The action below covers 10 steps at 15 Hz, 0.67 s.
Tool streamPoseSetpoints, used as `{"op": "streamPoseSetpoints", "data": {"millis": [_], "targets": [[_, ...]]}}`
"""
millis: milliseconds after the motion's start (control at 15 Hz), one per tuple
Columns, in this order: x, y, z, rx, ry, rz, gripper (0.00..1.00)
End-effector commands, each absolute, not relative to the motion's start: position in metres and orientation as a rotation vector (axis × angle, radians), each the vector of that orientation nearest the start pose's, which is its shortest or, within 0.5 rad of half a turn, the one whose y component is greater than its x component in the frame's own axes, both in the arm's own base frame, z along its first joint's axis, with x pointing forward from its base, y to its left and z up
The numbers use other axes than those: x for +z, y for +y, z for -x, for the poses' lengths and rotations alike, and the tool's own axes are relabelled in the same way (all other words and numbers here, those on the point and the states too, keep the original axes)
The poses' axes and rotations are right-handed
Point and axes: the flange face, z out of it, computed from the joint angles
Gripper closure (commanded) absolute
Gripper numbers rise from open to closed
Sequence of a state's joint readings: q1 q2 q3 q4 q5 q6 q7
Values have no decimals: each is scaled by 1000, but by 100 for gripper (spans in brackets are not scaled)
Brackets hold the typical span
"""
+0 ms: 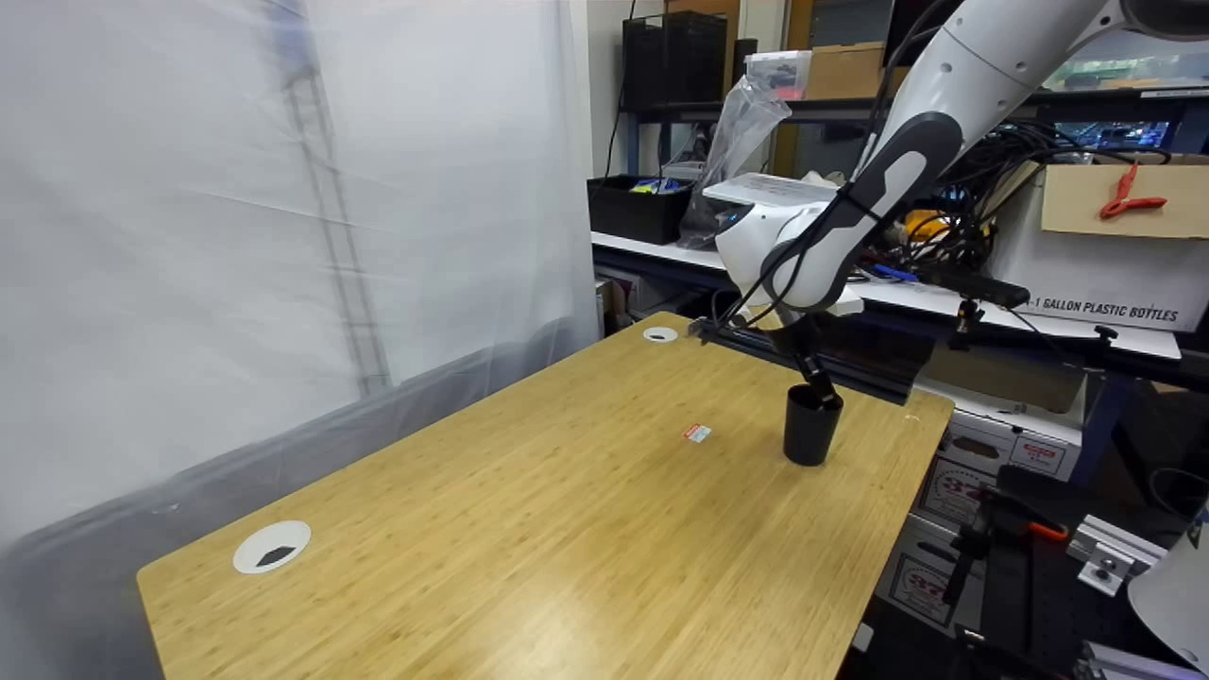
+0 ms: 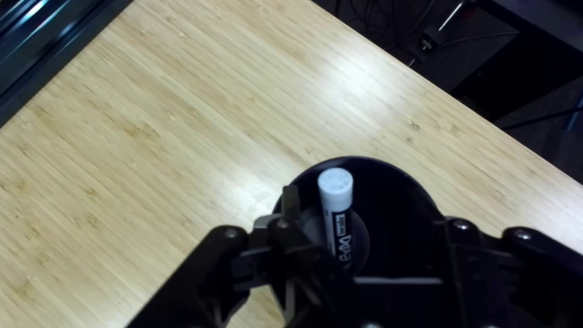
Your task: Remove the black marker from the black cup
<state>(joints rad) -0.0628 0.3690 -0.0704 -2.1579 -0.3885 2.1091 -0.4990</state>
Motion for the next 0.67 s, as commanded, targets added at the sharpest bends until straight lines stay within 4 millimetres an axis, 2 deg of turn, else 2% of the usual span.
{"op": "streamPoseSetpoints", "data": {"millis": [0, 67, 200, 267, 333, 533, 600], "targets": [[201, -89, -517, 835, -1034, 3035, 65], [200, -89, -517, 839, -1037, 3033, 37], [199, -89, -517, 839, -1039, 3033, 41], [200, -89, -516, 839, -1043, 3032, 66], [199, -88, -517, 842, -1047, 3032, 43], [198, -88, -516, 847, -1049, 3027, 60], [196, -89, -516, 851, -1050, 3026, 60]]}}
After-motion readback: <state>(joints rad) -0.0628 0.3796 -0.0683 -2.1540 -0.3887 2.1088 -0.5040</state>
